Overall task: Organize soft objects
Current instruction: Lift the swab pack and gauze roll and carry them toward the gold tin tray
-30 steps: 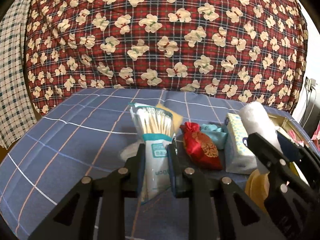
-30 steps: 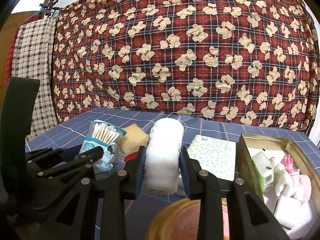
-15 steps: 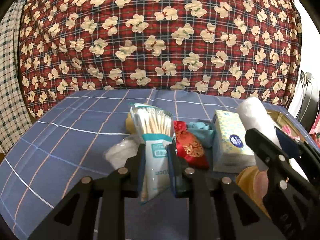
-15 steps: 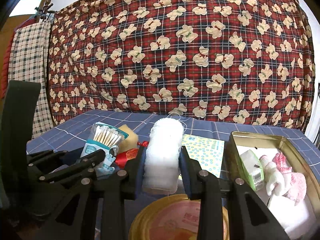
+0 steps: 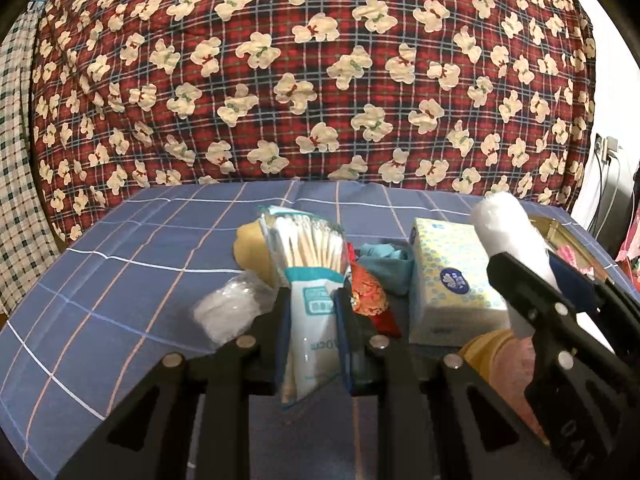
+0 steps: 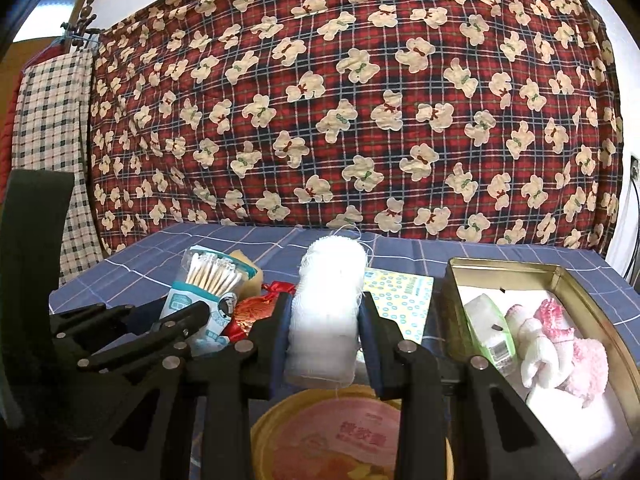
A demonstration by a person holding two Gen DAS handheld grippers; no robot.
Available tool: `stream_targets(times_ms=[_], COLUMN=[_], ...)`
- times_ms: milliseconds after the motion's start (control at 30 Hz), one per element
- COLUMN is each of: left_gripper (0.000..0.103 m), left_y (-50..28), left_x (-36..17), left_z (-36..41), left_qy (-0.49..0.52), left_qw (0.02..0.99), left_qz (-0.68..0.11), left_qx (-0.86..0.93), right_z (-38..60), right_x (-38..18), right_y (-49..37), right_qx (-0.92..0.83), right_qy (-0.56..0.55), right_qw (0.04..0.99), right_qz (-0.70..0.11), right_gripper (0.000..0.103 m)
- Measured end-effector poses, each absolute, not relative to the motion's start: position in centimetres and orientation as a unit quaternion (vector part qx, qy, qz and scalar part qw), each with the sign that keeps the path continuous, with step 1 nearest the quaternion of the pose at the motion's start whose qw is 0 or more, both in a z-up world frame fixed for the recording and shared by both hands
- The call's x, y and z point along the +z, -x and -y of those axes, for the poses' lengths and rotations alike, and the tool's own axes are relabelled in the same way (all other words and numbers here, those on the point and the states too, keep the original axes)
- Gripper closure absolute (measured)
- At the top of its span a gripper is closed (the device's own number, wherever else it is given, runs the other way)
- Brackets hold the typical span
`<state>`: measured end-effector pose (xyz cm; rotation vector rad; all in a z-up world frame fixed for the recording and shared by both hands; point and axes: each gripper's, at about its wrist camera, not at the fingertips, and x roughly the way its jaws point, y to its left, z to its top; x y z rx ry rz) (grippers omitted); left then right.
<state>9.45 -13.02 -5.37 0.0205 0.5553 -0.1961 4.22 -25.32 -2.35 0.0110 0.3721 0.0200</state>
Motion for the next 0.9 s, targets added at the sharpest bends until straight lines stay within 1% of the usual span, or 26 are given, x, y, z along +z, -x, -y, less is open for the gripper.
stream_targets(times_ms=[900], left_gripper=[0.084], left_y=[-9.0], left_x=[-5.4], left_z=[15.1], left_qy=[-0.019], left_qw=[0.955], left_qz=[-0.273], left_qx=[-0.118], right_z=[27.0], right_x=[-2.1], right_y=[-3.5], right_qx=[0.002], right_qy=[-0.017], right_qw=[0.984], right_qz=[-0.176], right_gripper=[0.068])
